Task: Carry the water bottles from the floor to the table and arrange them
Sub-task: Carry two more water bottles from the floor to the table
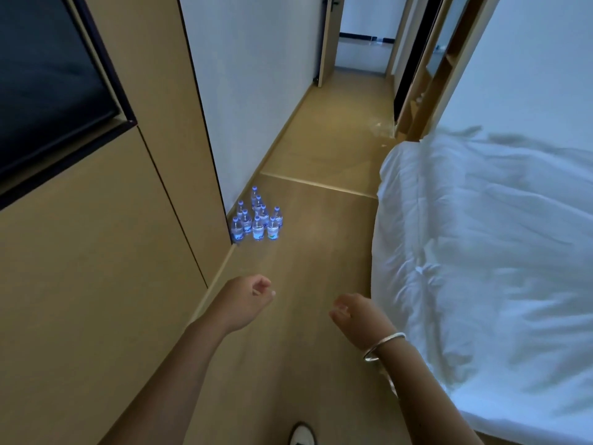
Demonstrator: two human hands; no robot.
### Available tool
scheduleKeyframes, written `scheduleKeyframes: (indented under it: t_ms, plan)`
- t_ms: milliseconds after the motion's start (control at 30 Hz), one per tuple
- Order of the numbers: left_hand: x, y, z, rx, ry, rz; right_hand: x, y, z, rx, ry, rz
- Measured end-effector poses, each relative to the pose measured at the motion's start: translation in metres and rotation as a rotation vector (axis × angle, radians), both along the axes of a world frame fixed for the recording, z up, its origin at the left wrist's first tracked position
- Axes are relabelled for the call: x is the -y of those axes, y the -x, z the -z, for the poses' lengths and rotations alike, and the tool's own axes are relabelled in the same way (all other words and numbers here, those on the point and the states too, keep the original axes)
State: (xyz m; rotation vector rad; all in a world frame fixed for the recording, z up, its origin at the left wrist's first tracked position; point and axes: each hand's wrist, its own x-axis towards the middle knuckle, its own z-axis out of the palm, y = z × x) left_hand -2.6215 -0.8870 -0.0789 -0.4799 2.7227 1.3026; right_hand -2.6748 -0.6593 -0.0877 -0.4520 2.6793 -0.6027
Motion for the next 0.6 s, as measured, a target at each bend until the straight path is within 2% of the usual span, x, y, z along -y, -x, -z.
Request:
scheduleKeyframes:
  t_ms: [367, 600]
  plan:
    - [0.041, 0.171, 0.017, 0.064, 0.007, -0.004, 0.047, 0.185, 0.007, 0.043, -0.049, -0.099]
    - [0.101, 0.318, 0.024, 0.084, -0.036, 0.006, 0.107, 0.325, 0.012, 0.047, -0.094, -0.093]
